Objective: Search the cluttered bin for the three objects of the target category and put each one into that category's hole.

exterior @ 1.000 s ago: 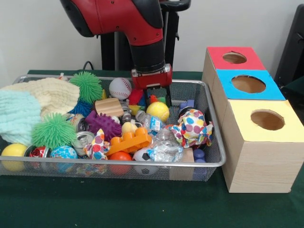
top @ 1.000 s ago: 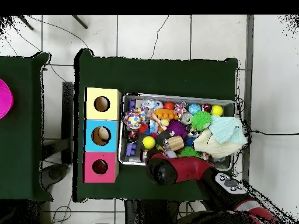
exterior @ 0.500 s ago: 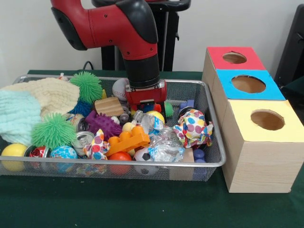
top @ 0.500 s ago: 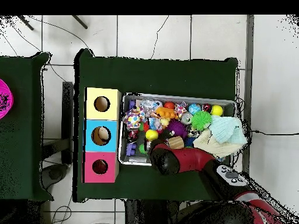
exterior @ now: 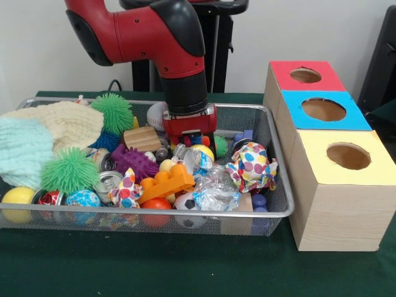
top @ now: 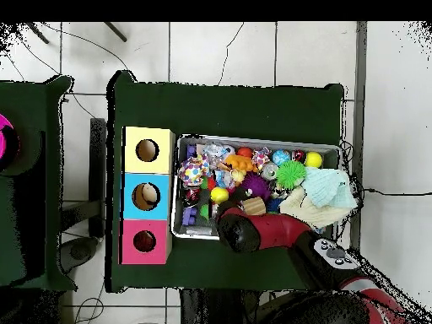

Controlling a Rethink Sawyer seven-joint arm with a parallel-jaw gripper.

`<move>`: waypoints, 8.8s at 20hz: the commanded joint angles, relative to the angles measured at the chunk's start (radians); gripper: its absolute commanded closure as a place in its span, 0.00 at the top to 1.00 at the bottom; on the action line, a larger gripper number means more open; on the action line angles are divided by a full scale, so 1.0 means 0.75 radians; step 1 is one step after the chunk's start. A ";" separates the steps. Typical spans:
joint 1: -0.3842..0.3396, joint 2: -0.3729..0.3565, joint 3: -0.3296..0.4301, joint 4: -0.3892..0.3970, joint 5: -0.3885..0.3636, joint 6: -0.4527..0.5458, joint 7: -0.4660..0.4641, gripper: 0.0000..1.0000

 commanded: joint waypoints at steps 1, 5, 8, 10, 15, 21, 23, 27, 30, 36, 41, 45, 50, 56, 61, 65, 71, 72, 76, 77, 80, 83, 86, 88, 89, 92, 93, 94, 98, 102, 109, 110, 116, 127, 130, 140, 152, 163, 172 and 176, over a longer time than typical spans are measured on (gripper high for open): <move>-0.065 0.060 0.135 -0.287 -0.002 -0.060 0.064 1.00; -0.081 0.077 0.165 -0.328 -0.017 -0.023 0.024 1.00; -0.091 0.100 0.185 -0.371 -0.023 0.001 -0.001 1.00; -0.102 0.117 0.201 -0.388 -0.039 -0.014 -0.007 1.00; -0.075 0.129 0.177 -0.432 -0.059 -0.053 0.008 1.00; -0.083 0.185 0.195 -0.511 -0.092 -0.043 -0.024 1.00; -0.076 0.198 0.190 -0.534 -0.097 -0.047 -0.017 1.00; -0.042 0.200 0.156 -0.575 -0.106 -0.060 0.004 1.00; -0.050 0.203 0.176 -0.595 -0.121 -0.037 -0.023 1.00; -0.028 0.212 0.177 -0.662 -0.159 -0.011 -0.045 1.00; -0.001 0.194 0.162 -0.684 -0.176 0.020 -0.019 1.00; 0.017 0.136 0.164 -0.678 -0.143 0.126 -0.008 1.00; 0.011 0.119 0.188 -0.685 -0.124 0.169 0.010 1.00; 0.031 0.065 0.178 -0.684 -0.102 0.245 0.042 1.00; 0.033 0.044 0.194 -0.705 -0.070 0.362 0.020 1.00; 0.039 0.048 0.181 -0.692 -0.075 0.332 0.059 1.00; 0.190 0.090 -0.127 -0.590 -0.156 -0.201 0.281 1.00; 0.247 0.120 -0.236 -0.583 -0.129 -0.353 0.312 1.00; 0.278 0.285 -0.404 -0.511 0.088 -0.813 0.158 1.00; 0.265 0.316 -0.415 -0.486 0.121 -0.935 0.099 1.00; 0.212 0.377 -0.406 -0.465 0.125 -1.112 0.033 1.00; 0.152 0.443 -0.359 -0.549 0.036 -1.117 0.011 1.00; 0.127 0.441 -0.325 -0.587 -0.041 -1.038 0.041 1.00; 0.136 0.422 -0.327 -0.578 -0.032 -0.995 0.060 1.00; 0.144 0.421 -0.334 -0.577 -0.017 -0.991 0.060 1.00; 0.168 0.402 -0.351 -0.561 0.030 -0.981 0.062 1.00; 0.175 0.395 -0.355 -0.557 0.038 -0.971 0.061 1.00; 0.179 0.383 -0.356 -0.551 0.043 -0.959 0.064 1.00; 0.163 0.370 -0.328 -0.566 0.013 -0.885 0.093 1.00; 0.132 0.376 -0.287 -0.598 -0.054 -0.845 0.118 1.00; 0.126 0.397 -0.277 -0.627 -0.078 -0.834 0.125 1.00; 0.124 0.397 -0.275 -0.630 -0.083 -0.826 0.126 1.00; 0.085 0.375 -0.217 -0.623 -0.156 -0.720 0.172 0.00; 0.110 -0.030 -0.283 -0.131 -0.080 -0.793 0.264 0.00; 0.110 -0.063 -0.279 -0.083 -0.083 -0.796 0.269 0.00; 0.109 -0.173 -0.264 0.051 -0.053 -0.802 0.290 0.00; 0.094 -0.108 -0.252 0.021 -0.047 -0.812 0.273 0.00; 0.065 -0.144 -0.204 0.020 -0.033 -0.656 0.257 0.00; 0.138 -0.108 -0.299 0.059 0.085 -0.791 0.262 1.00; 0.131 -0.090 -0.270 0.057 0.089 -0.785 0.273 1.00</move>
